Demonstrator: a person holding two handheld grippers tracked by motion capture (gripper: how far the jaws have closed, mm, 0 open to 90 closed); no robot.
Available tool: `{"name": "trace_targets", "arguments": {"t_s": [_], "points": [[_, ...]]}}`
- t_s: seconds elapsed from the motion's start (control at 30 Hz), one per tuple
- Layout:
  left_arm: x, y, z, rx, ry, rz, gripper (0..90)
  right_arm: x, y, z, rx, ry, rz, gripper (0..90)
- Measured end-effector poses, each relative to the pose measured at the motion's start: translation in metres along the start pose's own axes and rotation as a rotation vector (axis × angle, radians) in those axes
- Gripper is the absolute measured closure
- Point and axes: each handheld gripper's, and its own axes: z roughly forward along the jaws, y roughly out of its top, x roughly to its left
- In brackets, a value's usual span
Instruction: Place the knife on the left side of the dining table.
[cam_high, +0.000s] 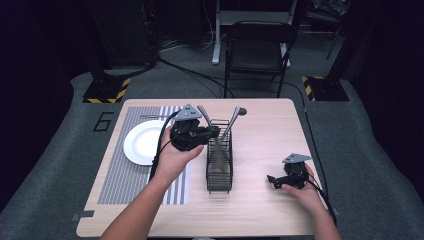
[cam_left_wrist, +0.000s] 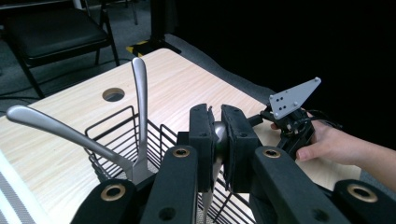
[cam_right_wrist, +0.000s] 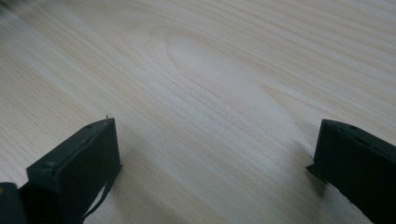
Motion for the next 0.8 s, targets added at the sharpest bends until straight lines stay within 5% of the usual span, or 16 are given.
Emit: {"name": "trace_targets", "arguments": {"t_s": [0.8], "points": [[0.004, 0.012, -0.039, -0.081, 0.038, -0.060, 83.6, 0.000, 0.000, 0.000, 0.000, 0.000, -0.002, 0.0]]}}
